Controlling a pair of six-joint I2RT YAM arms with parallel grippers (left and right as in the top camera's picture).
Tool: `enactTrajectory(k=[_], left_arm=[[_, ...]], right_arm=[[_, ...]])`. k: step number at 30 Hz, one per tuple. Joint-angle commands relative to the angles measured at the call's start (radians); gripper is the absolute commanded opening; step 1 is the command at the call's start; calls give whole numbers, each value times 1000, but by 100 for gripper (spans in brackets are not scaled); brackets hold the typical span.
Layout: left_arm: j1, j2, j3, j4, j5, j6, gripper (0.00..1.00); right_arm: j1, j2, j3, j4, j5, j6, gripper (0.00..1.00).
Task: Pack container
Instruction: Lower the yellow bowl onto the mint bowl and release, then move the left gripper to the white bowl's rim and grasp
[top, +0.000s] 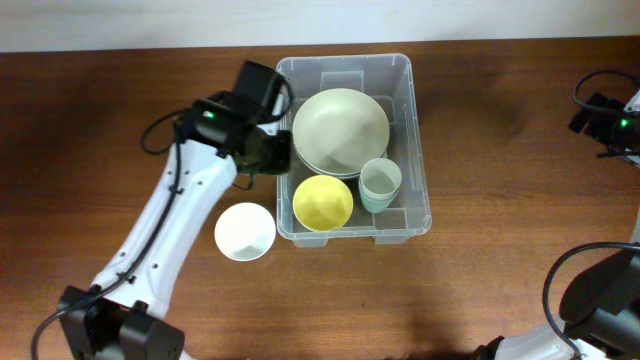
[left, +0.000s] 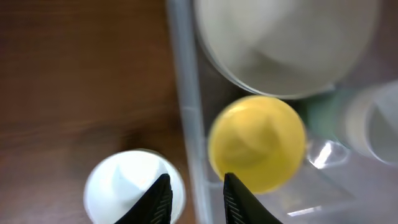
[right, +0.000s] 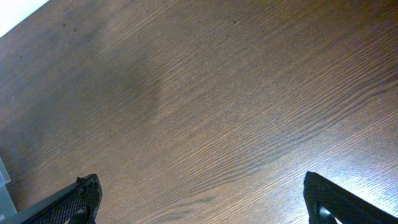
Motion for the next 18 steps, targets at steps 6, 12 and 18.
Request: enactTrajectory(k=[6, 12, 18], left_arm=[[260, -2, 6, -117, -3, -27, 30], [277, -2, -167, -123, 48, -27, 29], [277, -2, -436, 71, 146, -68, 29]], right_arm=[[-2, -24, 15, 2, 8, 5, 99], [-2, -24, 15, 2, 8, 5, 99], [-2, -24, 15, 2, 8, 5, 99]])
